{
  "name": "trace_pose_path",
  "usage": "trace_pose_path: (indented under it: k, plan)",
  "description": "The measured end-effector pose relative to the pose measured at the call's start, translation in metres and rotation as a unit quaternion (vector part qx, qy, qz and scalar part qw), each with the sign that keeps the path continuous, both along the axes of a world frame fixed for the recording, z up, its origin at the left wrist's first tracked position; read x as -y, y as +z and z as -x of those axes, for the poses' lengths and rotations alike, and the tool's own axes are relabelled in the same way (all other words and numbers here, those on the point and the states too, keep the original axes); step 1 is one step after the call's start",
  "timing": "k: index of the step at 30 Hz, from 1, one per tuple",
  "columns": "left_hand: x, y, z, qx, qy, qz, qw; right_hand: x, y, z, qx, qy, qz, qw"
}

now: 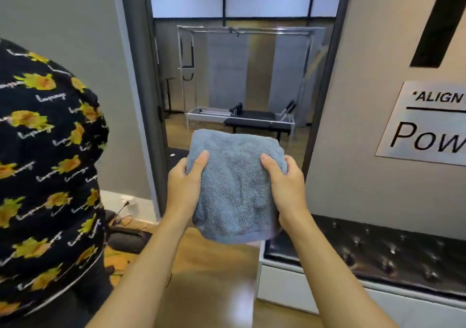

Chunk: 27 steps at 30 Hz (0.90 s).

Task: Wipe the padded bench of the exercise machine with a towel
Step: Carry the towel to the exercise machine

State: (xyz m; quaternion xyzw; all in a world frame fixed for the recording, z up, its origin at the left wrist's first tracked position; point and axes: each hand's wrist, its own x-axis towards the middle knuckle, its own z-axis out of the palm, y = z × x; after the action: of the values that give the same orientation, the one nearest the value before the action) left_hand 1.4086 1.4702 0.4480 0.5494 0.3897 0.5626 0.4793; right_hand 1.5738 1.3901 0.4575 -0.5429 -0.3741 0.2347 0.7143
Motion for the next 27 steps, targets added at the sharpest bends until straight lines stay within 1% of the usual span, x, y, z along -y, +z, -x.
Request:
trace_pose_path:
  k: [6, 15, 21, 27]
  plan:
    - [-0.211, -0.026, -0.097, -0.002, -0.008, -0.003, 1.0, -0.211, -0.026, -0.098, 0.008, -0.014, 0.014, 1.0]
    - [-0.519, -0.016, -0.229, -0.008, -0.023, 0.017, 1.0, -0.517, -0.015, -0.228, -0.002, -0.037, 0.017, 0.999]
    - [-0.728, -0.044, -0.325, 0.003, -0.074, 0.036, 0.997, -0.715, -0.043, -0.315, -0.011, -0.079, 0.021, 0.997]
    - [-0.911, -0.049, -0.436, 0.01, -0.114, 0.052, 0.992, -0.883, -0.045, -0.413, -0.037, -0.097, 0.042, 0.994]
